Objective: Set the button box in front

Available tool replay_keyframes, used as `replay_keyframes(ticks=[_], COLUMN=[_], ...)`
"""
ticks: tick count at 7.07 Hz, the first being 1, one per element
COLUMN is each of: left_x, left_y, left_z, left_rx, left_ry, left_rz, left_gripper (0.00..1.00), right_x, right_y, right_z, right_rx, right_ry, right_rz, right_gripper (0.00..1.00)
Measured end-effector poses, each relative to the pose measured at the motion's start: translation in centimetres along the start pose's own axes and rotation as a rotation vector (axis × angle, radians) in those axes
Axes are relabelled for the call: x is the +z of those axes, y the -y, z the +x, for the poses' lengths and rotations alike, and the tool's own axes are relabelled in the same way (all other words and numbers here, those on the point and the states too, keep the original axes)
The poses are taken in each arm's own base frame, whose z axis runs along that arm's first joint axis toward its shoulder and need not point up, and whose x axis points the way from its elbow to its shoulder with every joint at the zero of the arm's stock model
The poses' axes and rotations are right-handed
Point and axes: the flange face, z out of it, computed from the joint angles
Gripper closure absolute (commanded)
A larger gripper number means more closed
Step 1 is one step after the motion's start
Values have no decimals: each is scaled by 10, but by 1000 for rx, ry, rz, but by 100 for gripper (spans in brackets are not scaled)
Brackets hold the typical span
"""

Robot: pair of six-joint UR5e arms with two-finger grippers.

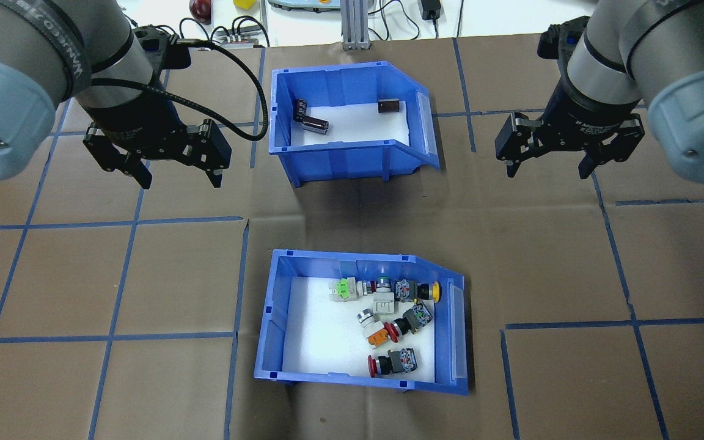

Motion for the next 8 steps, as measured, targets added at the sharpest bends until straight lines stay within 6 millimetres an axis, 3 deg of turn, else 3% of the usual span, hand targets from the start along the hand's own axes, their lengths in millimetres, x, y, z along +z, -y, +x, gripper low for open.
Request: replay_keyframes(ticks=[4,8], left_x=[-2,1], left_y=[-1,5], left_z=[-1,0], left_rx=[-5,-26], left_ry=[1,-1], left_rz=[12,41], left_gripper=[1,1], right_x=[0,-4], right_y=[1,7], right_z=[0,5], right_rx=[-7,-126], right_ry=[-5,-60], right_rz=[3,15], right_gripper=[0,0])
